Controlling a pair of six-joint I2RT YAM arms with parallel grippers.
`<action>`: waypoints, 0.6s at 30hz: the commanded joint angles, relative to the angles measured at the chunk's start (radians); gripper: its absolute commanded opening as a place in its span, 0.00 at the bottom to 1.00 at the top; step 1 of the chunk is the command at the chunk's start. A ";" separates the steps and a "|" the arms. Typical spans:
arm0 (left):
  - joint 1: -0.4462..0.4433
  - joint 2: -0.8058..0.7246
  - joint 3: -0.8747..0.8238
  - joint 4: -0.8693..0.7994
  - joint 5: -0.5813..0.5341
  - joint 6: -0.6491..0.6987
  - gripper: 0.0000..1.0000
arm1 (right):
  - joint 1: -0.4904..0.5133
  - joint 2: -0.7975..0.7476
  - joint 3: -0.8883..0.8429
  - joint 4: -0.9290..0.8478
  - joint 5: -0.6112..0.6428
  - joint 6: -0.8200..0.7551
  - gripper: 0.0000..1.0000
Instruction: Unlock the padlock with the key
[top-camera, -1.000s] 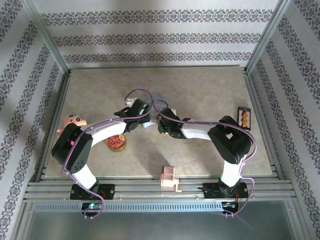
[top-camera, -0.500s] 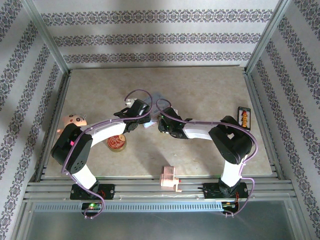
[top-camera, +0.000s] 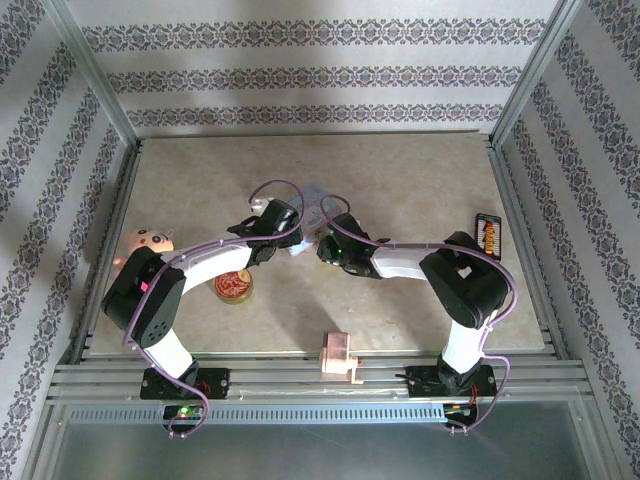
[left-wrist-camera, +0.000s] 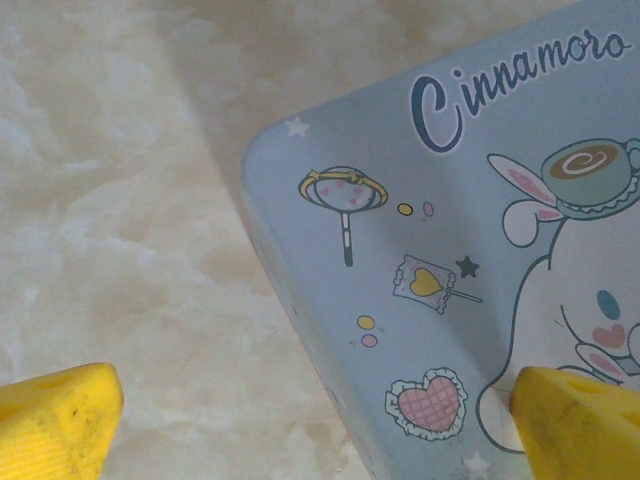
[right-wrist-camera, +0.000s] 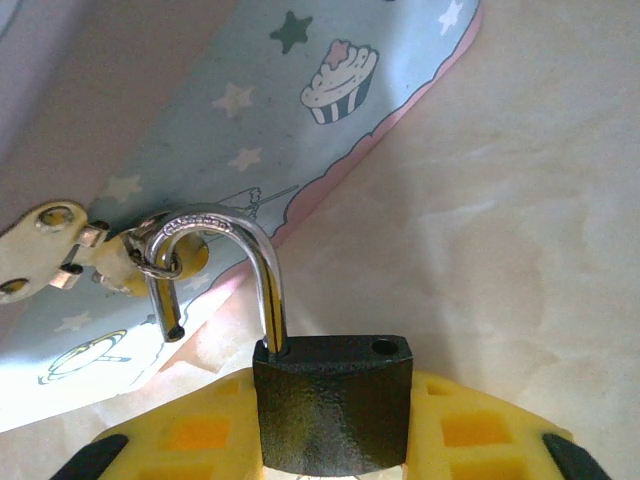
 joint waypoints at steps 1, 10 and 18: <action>0.011 0.006 -0.034 -0.063 0.029 -0.002 0.99 | 0.008 0.042 -0.010 0.116 -0.082 0.038 0.00; 0.010 0.007 -0.041 -0.063 0.030 -0.007 0.99 | 0.007 0.040 -0.016 0.133 -0.084 0.055 0.00; 0.009 0.004 -0.047 -0.064 0.035 -0.003 0.99 | 0.006 0.034 -0.024 0.153 -0.072 0.074 0.00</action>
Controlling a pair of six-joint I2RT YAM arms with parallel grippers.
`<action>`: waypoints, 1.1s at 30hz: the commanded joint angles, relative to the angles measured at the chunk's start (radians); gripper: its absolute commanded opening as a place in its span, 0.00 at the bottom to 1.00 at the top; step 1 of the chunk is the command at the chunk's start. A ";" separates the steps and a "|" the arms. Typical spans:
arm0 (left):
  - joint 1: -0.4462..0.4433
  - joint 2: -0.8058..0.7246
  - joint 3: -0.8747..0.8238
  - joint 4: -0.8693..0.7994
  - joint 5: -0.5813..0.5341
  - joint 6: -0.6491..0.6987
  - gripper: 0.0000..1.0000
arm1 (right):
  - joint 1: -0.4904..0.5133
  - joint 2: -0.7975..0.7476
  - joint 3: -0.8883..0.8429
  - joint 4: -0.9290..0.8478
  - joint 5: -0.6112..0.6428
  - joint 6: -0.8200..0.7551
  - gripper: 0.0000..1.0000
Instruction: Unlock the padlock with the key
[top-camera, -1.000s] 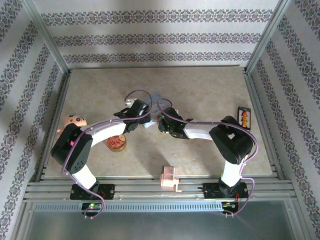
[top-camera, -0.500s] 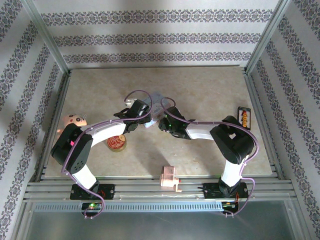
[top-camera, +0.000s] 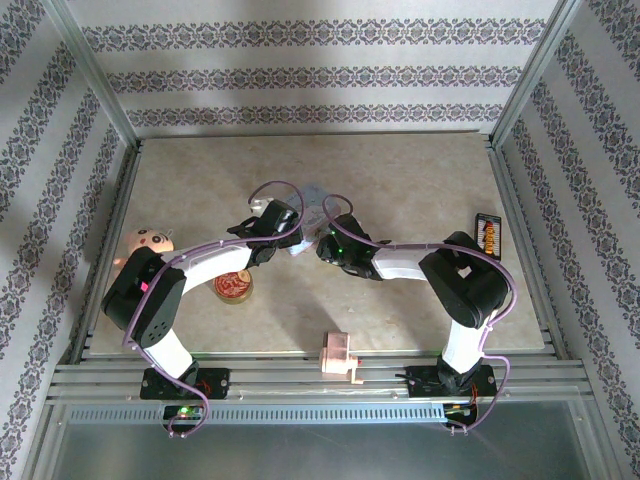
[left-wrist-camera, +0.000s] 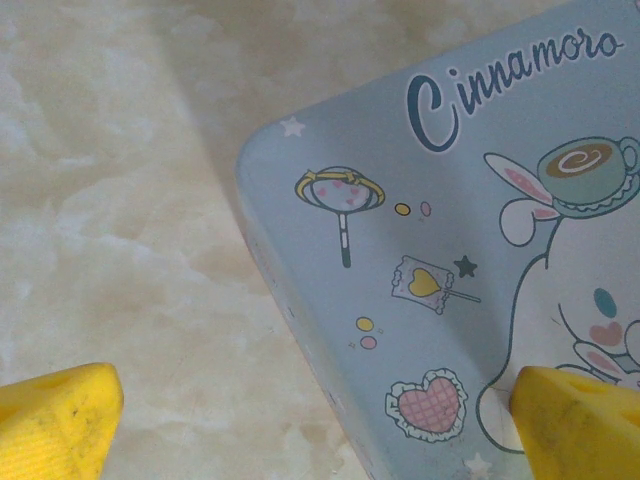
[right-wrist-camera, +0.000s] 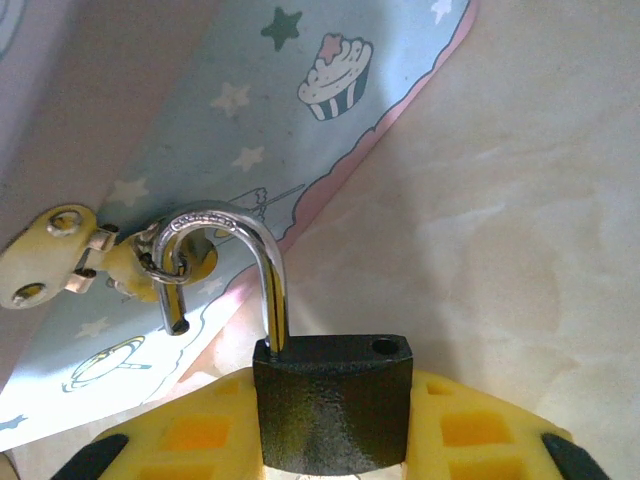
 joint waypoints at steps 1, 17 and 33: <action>0.010 0.003 -0.038 -0.079 0.032 0.011 0.99 | 0.007 0.034 -0.004 0.096 -0.063 0.029 0.00; 0.010 0.000 -0.053 -0.067 0.043 0.009 0.99 | 0.003 0.039 -0.008 0.110 -0.021 0.065 0.00; 0.011 0.002 -0.056 -0.057 0.049 0.011 0.99 | -0.002 0.033 0.019 0.107 0.002 0.073 0.00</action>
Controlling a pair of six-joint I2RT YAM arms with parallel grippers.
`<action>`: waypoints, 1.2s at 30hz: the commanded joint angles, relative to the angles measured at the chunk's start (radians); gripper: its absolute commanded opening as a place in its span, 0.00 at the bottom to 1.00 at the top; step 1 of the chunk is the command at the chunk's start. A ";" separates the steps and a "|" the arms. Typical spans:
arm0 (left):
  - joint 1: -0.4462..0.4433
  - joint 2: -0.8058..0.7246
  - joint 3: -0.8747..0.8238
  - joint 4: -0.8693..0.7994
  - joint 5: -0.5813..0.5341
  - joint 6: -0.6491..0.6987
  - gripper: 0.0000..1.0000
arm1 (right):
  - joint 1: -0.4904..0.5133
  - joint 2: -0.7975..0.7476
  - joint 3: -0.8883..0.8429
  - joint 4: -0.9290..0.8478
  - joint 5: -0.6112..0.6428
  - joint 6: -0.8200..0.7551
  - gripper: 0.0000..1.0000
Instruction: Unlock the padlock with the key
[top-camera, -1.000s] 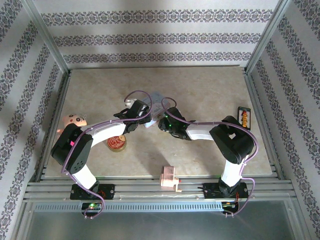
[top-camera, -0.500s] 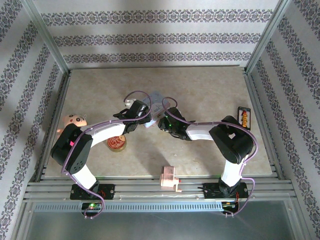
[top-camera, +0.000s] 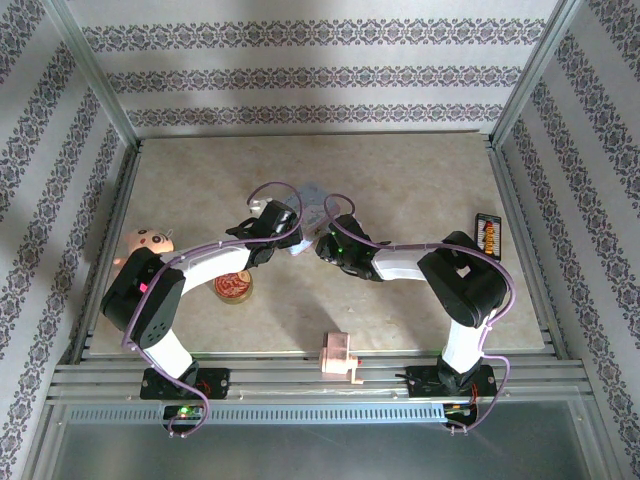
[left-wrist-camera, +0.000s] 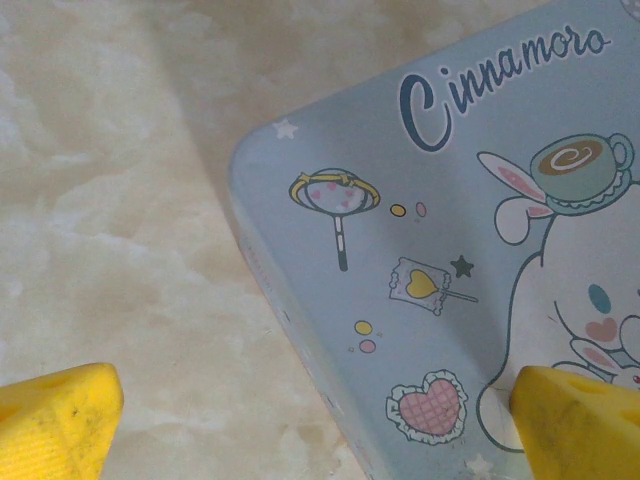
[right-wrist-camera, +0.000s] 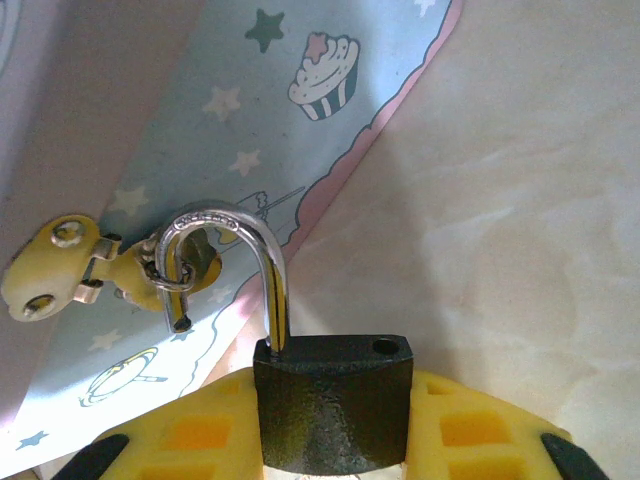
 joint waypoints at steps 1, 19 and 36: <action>0.006 0.009 -0.038 -0.084 0.034 0.016 0.99 | -0.002 0.025 0.029 0.071 -0.003 0.024 0.00; 0.005 -0.002 -0.049 -0.075 0.045 0.026 0.99 | -0.025 0.024 0.061 0.078 0.020 0.042 0.00; 0.005 -0.007 -0.056 -0.076 0.041 0.021 0.99 | -0.043 -0.015 0.063 0.076 0.063 0.052 0.00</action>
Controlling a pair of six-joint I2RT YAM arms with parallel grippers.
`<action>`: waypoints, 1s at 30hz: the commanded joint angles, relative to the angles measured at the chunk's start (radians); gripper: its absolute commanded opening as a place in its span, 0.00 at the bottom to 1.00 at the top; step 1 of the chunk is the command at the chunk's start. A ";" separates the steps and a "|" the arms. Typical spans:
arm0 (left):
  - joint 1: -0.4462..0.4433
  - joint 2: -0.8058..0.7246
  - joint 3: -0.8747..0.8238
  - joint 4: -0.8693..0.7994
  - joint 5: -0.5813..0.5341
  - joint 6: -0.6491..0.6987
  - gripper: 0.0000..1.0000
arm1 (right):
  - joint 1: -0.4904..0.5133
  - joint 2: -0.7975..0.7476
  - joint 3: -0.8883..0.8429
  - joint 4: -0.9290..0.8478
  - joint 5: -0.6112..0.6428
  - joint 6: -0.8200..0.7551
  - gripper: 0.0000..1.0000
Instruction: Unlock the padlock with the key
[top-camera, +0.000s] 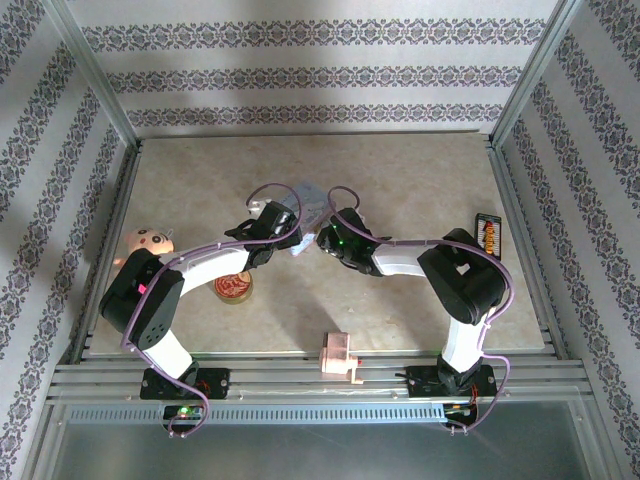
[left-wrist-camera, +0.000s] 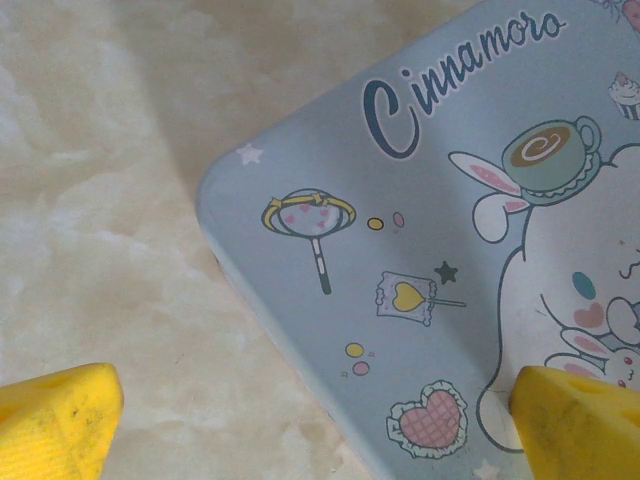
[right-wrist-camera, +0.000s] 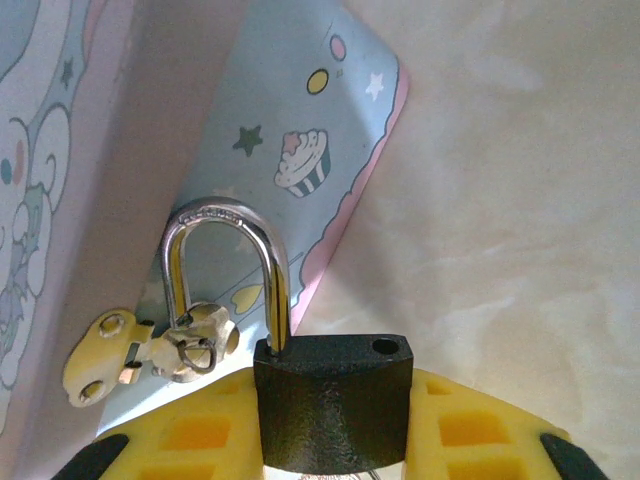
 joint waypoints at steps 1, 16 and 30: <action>0.006 0.001 -0.040 -0.093 0.036 0.015 0.99 | -0.010 -0.035 0.022 0.050 0.036 0.000 0.00; 0.030 -0.083 -0.082 0.018 0.046 0.006 0.88 | -0.011 -0.292 -0.154 -0.058 0.133 -0.085 0.00; 0.048 -0.121 -0.103 0.194 0.068 -0.097 0.99 | 0.014 -0.513 -0.203 -0.433 0.207 -0.286 0.00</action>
